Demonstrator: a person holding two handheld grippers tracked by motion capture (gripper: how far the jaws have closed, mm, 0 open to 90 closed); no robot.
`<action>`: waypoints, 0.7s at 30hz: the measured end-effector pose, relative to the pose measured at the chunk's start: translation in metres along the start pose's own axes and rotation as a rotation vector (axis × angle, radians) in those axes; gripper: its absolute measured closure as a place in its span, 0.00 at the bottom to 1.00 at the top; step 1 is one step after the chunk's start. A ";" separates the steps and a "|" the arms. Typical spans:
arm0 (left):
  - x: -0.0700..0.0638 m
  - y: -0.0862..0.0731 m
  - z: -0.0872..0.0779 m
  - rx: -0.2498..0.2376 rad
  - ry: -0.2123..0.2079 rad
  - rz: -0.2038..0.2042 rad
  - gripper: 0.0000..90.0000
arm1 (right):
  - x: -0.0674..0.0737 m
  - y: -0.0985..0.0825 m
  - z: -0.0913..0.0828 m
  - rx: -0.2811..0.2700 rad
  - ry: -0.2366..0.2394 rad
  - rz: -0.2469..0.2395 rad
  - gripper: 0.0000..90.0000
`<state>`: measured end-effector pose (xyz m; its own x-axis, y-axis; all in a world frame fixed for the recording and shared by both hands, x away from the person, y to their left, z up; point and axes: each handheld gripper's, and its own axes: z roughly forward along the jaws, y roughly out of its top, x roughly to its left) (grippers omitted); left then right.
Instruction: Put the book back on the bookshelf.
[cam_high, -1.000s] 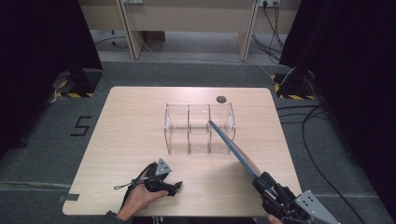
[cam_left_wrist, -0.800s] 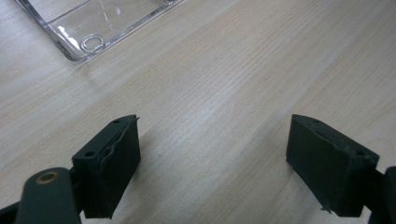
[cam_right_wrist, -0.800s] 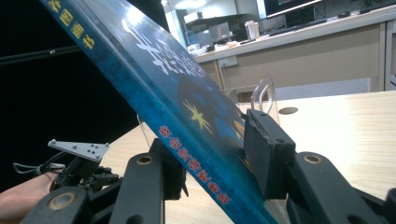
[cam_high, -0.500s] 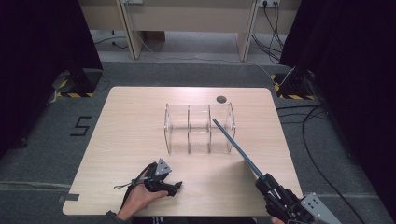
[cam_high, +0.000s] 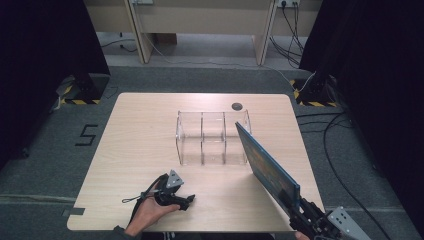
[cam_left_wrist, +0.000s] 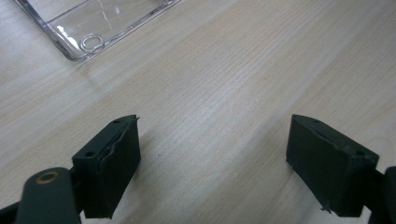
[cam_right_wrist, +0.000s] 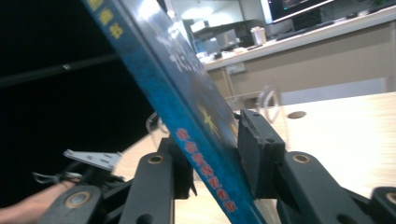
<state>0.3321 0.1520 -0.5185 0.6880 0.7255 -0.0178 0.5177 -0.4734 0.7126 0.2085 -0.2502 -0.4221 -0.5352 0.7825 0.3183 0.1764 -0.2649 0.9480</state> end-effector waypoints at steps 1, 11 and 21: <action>0.000 0.000 0.000 0.000 0.000 0.000 0.19 | -0.001 0.000 -0.001 0.005 -0.010 -0.012 0.77; 0.000 0.000 0.000 -0.001 0.000 0.002 0.19 | -0.013 -0.003 -0.003 0.053 -0.087 -0.103 0.85; -0.001 -0.001 0.001 -0.012 -0.003 0.007 0.17 | -0.015 -0.001 -0.003 0.061 -0.114 -0.179 0.87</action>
<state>0.3312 0.1514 -0.5200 0.6931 0.7207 -0.0146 0.5066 -0.4726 0.7212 0.2141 -0.2631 -0.4279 -0.4660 0.8736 0.1403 0.1390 -0.0843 0.9867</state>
